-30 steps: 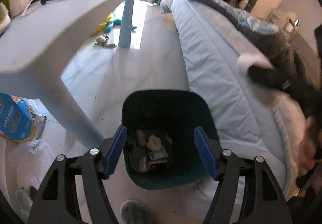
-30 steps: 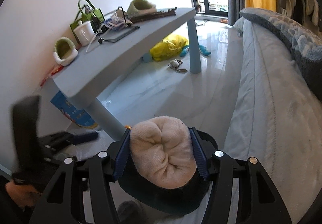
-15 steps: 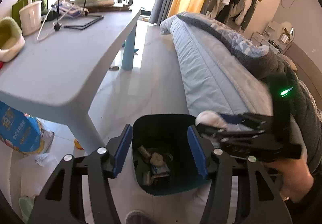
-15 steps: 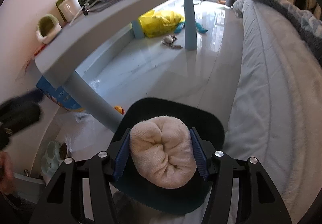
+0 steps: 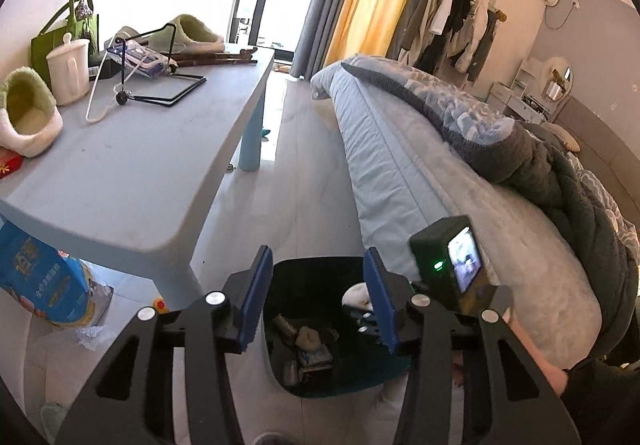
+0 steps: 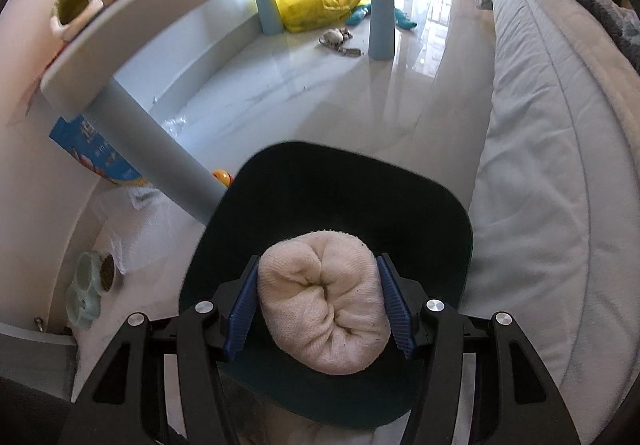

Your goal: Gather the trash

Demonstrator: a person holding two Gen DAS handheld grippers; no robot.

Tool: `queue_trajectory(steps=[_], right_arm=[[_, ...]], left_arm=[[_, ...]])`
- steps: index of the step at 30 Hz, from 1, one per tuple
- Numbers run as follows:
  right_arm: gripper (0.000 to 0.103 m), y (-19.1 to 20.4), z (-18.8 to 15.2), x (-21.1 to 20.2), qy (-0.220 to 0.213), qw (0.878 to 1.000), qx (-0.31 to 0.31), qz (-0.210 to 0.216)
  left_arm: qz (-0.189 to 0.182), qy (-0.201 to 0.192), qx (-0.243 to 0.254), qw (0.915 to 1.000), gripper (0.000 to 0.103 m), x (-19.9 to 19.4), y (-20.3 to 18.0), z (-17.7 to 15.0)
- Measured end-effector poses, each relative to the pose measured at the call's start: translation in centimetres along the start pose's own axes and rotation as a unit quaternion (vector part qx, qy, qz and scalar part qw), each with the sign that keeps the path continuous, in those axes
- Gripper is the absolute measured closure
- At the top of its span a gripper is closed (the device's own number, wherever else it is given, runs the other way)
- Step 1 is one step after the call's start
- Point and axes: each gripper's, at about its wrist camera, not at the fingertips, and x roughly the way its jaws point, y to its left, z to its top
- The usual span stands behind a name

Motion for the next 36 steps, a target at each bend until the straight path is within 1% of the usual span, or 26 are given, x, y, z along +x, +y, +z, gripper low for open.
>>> queue_trajectory(steps=[6, 9, 12, 15, 20, 26, 31, 33, 35, 36], right_arm=[[0.043, 0.0, -0.6, 1.0, 0.020, 1.000, -0.002, -0.004], [0.038, 0.1, -0.7, 1.2, 0.028, 1.000, 0.001, -0.003], [0.030, 0.1, -0.9, 0.8, 0.027, 1.000, 0.003, -0.008], [0.028, -0.2, -0.9, 0.3, 0.022, 1.000, 0.006, -0.007], [0.028, 0.1, -0.7, -2.1, -0.009, 1.000, 0.003, 0.005], [0.028, 0.1, -0.5, -5.7, -0.049, 0.999, 0.002, 0.017], [0.028, -0.8, -0.5, -9.1, -0.088, 0.996, 0.003, 0.022], [0.028, -1.4, -0.7, -10.4, -0.102, 0.995, 0.005, 0.015], [0.028, -2.1, -0.9, -11.5, -0.112, 0.994, 0.008, 0.008], [0.028, -2.5, -1.1, -12.2, -0.119, 0.993, 0.011, 0.005]], left_arm=[[-0.005, -0.012, -0.008, 0.9999, 0.057, -0.9, -0.3, 0.5], [-0.010, -0.018, -0.009, 0.9997, 0.057, -1.5, -0.5, 0.8], [-0.013, -0.023, -0.008, 0.9996, 0.057, -2.0, -0.8, 1.2], [-0.015, -0.028, -0.002, 0.9995, 0.057, -2.5, -1.4, 1.5], [-0.012, -0.036, 0.013, 0.9992, 0.057, -3.1, -2.8, 1.9], [-0.013, -0.045, 0.012, 0.9988, 0.056, -3.3, -4.2, 2.4], [-0.008, -0.052, 0.020, 0.9984, 0.050, -3.5, -5.5, 2.8], [-0.004, -0.057, 0.025, 0.9980, 0.041, -3.6, -6.3, 3.0], [-0.001, -0.060, 0.029, 0.9978, 0.038, -3.7, -7.1, 3.1], [0.000, -0.061, 0.031, 0.9976, 0.035, -3.7, -7.5, 3.1]])
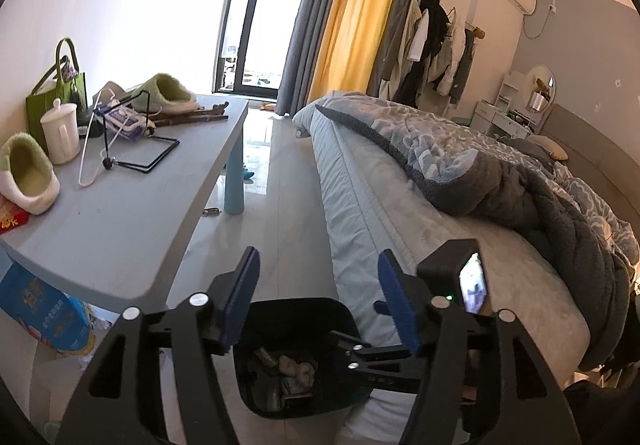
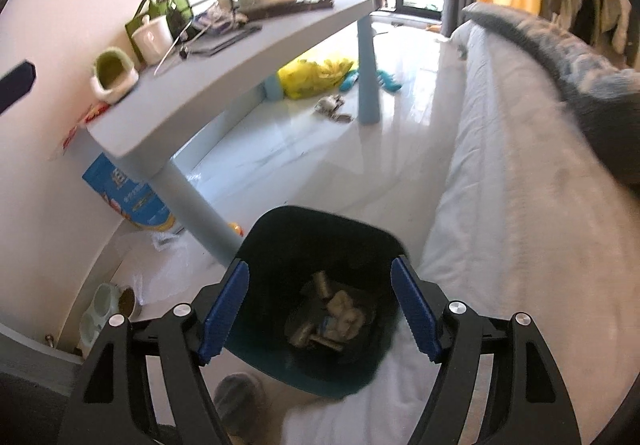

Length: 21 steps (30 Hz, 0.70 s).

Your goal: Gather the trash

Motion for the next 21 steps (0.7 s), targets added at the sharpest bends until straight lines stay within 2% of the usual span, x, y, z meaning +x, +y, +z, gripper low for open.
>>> queue_trajectory(steps=[9, 15, 21], right_arm=[[0.028, -4.2, -1.8, -8.3, -0.083, 0.995, 0.007, -0.063], [0.025, -8.0, -5.1, -14.2, -0.122, 0.987, 0.038, -0.102], [0.019, -12.0, -8.7, -19.8, -0.158, 0.973, 0.086, -0.145]], left_arm=[[0.018, -0.011, 0.014, 0.9997, 0.009, -0.3, -3.9, -0.1], [0.027, -0.016, 0.026, 0.9992, 0.007, 0.0, -7.1, -0.4], [0.037, -0.023, 0.049, 0.9978, 0.006, 0.1, -9.8, -1.5]])
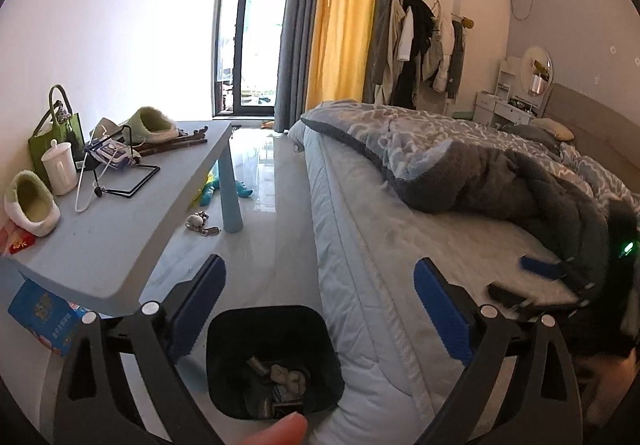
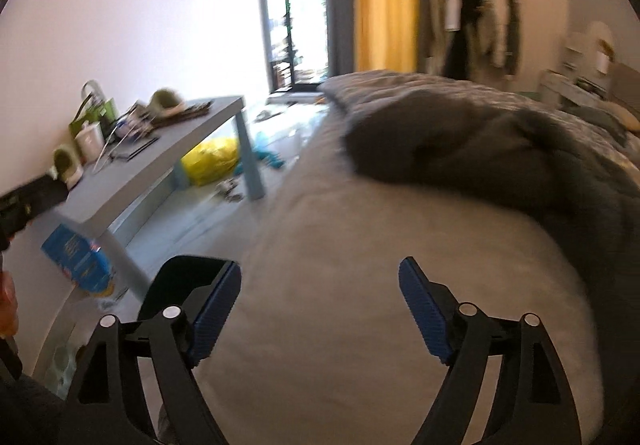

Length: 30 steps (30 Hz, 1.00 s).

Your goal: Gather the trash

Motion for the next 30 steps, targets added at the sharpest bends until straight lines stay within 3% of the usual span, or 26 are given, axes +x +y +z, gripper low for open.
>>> queue_trajectory(steps=[9, 23, 30], right_arm=[[0.012, -5.0, -1.7, -7.4, -0.066, 0.996, 0.036, -0.044], [0.003, -8.4, -4.6, -13.5, -0.077, 0.994, 0.044, -0.066], [0.003, -9.0, -5.5, -17.7, -0.113, 0.990, 0.050, -0.070]], left_arm=[[0.001, 0.004, 0.014, 0.9999, 0.005, -1.4, -2.7, -1.7], [0.020, -0.022, 0.013, 0.9995, 0.003, -5.0, -5.1, -3.1], [0.027, -0.046, 0.023, 0.9983, 0.003, -7.5, -5.8, -3.7]])
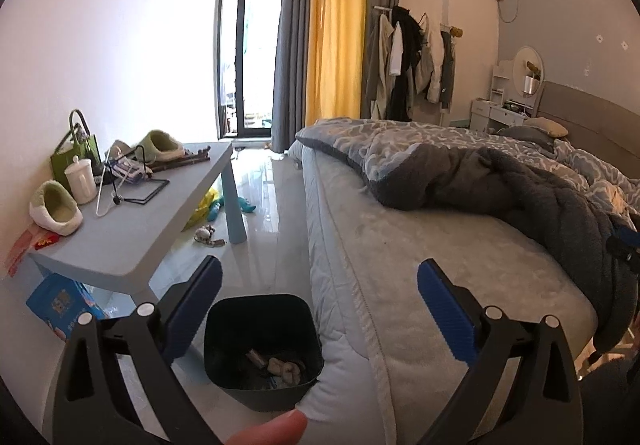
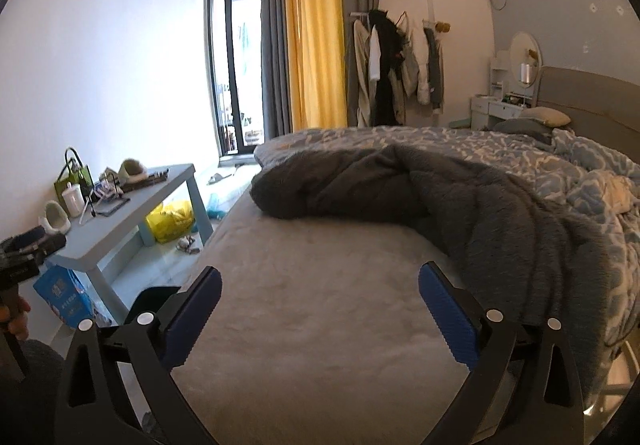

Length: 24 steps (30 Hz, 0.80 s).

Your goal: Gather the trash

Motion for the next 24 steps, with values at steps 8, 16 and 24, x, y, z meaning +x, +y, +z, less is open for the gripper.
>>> queue_trajectory(steps=[8, 16, 24], right_arm=[[0.003, -1.5, -0.4, -2.3, -0.014, 1.000, 0.015, -0.005], [0.003, -1.8, -2.1, -1.6, 0.021, 1.000, 0.019, -0.001], [0.003, -1.1, -2.9, -1.6, 0.022, 0.999, 0.011, 0.022]], left_arm=[[0.014, -0.003, 0.023, 0.9996, 0.003, -1.7, -1.0, -1.6], [0.026, 0.009, 0.019, 0.9994, 0.003, -2.5, -1.3, -2.5], [0.034, 0.005, 0.019, 0.9992, 0.003, -3.3, -1.2, -3.3]])
